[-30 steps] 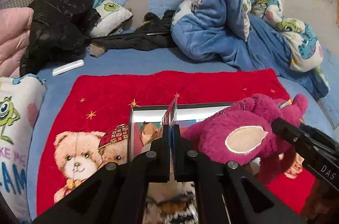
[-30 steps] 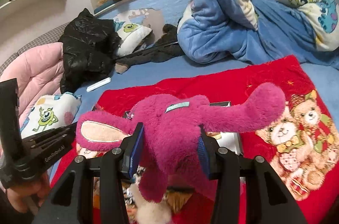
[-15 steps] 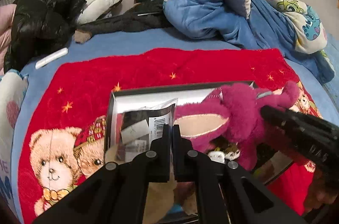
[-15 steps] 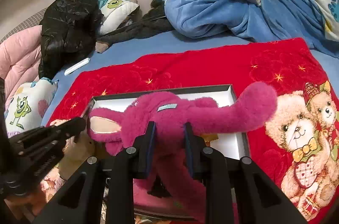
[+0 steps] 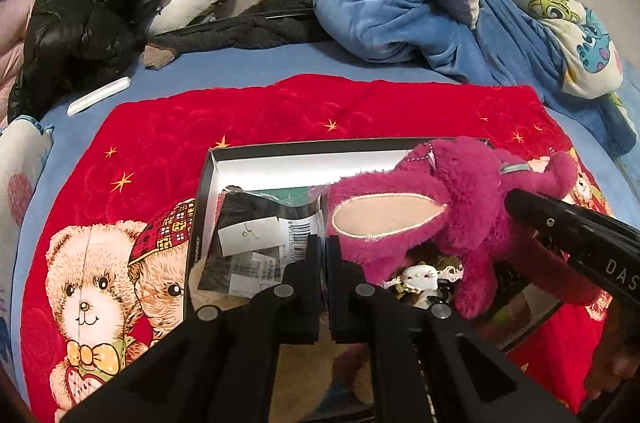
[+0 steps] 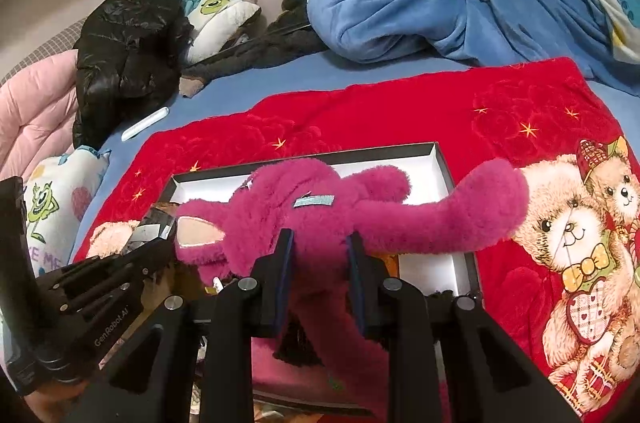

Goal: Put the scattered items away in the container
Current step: 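Carry the pink plush with the right gripper while the left carries the package over the box, then open both grippers to drop the plush and package into the black box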

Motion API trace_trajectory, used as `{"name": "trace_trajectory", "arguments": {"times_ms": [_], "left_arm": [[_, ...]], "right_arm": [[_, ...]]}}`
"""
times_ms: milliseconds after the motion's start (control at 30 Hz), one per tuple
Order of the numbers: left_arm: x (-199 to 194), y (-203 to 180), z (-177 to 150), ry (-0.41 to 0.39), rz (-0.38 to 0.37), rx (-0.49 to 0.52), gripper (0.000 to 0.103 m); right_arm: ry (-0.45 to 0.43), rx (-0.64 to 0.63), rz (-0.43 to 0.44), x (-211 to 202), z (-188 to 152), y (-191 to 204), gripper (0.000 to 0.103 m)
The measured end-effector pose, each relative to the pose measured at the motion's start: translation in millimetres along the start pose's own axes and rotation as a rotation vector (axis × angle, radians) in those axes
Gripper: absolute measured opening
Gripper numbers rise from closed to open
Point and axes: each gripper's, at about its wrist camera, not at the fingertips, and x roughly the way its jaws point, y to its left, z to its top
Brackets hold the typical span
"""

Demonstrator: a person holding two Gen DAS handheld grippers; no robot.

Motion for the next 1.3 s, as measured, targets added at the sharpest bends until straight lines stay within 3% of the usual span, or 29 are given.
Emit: {"name": "trace_trajectory", "arguments": {"times_ms": [100, 167, 200, 233, 267, 300, 333, 367, 433, 467, 933, 1300], "left_arm": [[1, -4, 0, 0.008, 0.032, 0.032, 0.017], [0, -9, -1, 0.017, 0.061, 0.064, 0.054], [-1, -11, -1, 0.016, 0.057, 0.075, 0.065], [-3, -13, -1, 0.015, 0.052, 0.082, 0.092], [-6, -14, -2, 0.014, 0.052, 0.085, 0.103], [-9, -16, -3, 0.01, 0.059, 0.086, 0.103], [-10, -17, -3, 0.008, 0.067, 0.087, 0.103], [-11, -17, -3, 0.009, 0.08, 0.084, 0.103], [-13, -14, -4, 0.02, 0.091, 0.065, 0.103], [-14, -13, -4, 0.019, 0.083, 0.059, 0.103], [-58, -6, 7, -0.023, 0.106, 0.045, 0.103], [-183, 7, 44, -0.127, 0.131, 0.015, 0.103]], "right_arm": [[0.005, 0.0, 0.008, -2, 1, -1, 0.025], [0.006, 0.023, 0.03, -4, 2, -3, 0.031], [0.013, 0.033, 0.038, -5, 2, -5, 0.032], [0.015, 0.031, 0.032, -6, 2, -5, 0.034], [0.014, 0.028, 0.03, -8, 3, -5, 0.035], [0.012, 0.027, 0.035, -10, 3, -4, 0.037], [0.01, 0.032, 0.043, -13, 3, -4, 0.045], [0.008, 0.035, 0.044, -14, 3, -5, 0.061], [0.001, 0.04, 0.04, -19, 4, -5, 0.082], [-0.003, 0.043, 0.041, -21, 4, -6, 0.101], [-0.009, 0.002, 0.015, -53, 13, 5, 0.103], [-0.058, -0.011, 0.049, -144, 34, 29, 0.103]]}}
